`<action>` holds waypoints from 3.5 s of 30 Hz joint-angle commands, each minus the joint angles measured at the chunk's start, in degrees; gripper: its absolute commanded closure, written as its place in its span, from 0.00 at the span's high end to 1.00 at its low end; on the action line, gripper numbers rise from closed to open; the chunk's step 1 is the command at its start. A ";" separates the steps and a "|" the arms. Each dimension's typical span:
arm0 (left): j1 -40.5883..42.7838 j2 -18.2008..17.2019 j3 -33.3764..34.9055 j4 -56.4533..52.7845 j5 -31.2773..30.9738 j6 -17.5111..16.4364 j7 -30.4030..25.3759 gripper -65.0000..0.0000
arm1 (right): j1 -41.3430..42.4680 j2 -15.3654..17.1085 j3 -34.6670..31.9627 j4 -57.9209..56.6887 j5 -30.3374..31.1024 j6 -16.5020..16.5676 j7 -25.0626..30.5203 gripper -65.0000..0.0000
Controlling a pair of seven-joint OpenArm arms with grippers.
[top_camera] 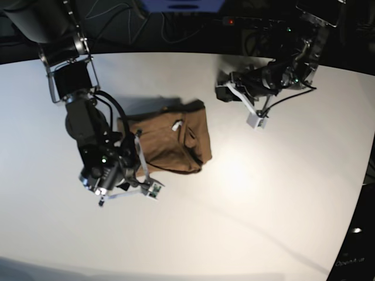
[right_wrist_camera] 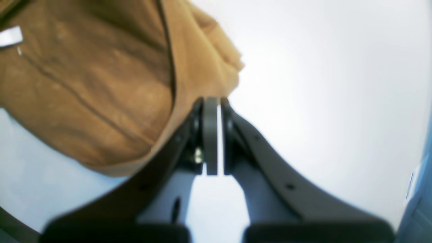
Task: Fold the T-shirt properly
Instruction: 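Move the right gripper away and push the bundle with the left gripper, then square the folded bundle's sides with both grippers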
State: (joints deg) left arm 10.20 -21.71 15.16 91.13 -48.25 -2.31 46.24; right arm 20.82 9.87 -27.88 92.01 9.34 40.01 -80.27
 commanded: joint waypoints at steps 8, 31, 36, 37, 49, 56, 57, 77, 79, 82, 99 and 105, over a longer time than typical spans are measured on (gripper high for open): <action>-0.57 3.03 0.36 2.63 0.03 -0.02 0.22 0.04 | 3.05 2.48 -1.44 0.87 0.11 -0.01 0.27 0.00; -1.80 10.68 5.37 -3.97 3.63 0.24 -3.29 0.04 | 14.83 10.40 -22.89 -15.92 0.11 -0.01 21.32 0.00; -2.59 11.12 5.37 -4.58 3.63 0.24 -3.21 0.04 | 16.06 10.83 -23.95 -16.80 0.11 -0.01 21.50 0.00; -2.77 11.21 5.37 -4.32 3.55 0.24 -3.21 0.04 | 16.06 10.83 -23.95 -16.80 0.11 -0.01 21.50 0.00; -5.41 12.70 8.18 -4.06 3.19 0.42 -3.03 0.04 | 18.96 12.33 -24.03 -16.80 0.02 -0.01 21.85 0.00; -6.28 14.29 8.36 -4.67 3.63 0.50 -3.21 0.04 | 18.70 12.77 -23.95 -16.97 0.02 -0.01 25.02 0.00; -6.46 14.29 8.36 -4.67 3.63 0.59 -3.21 0.04 | 18.52 12.86 -23.95 -17.06 0.02 -0.01 25.54 0.00; -12.88 14.29 8.36 -13.46 3.63 0.24 -3.29 0.04 | 16.85 13.56 -21.48 -26.82 0.02 -0.01 31.79 0.00; -14.02 14.20 8.27 -13.46 3.63 0.24 -3.29 0.04 | 16.76 13.91 -19.20 -26.82 0.02 -0.01 31.70 0.00; -16.13 14.20 8.36 -15.75 3.63 0.24 -3.29 0.04 | 16.76 14.62 -15.86 -26.82 0.02 -0.01 31.61 0.00; -30.90 14.64 8.01 -30.17 14.89 0.06 -10.94 0.04 | 3.31 20.42 -0.12 -15.39 0.11 -0.01 31.35 0.00; -37.14 14.64 8.09 -33.86 15.24 0.06 -14.02 0.04 | 2.35 18.31 -0.30 -15.57 0.11 -0.01 31.43 0.00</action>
State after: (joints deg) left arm -25.12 -7.46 23.46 56.21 -32.38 -1.67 33.61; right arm 21.74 27.66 -28.51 75.68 9.23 40.25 -49.45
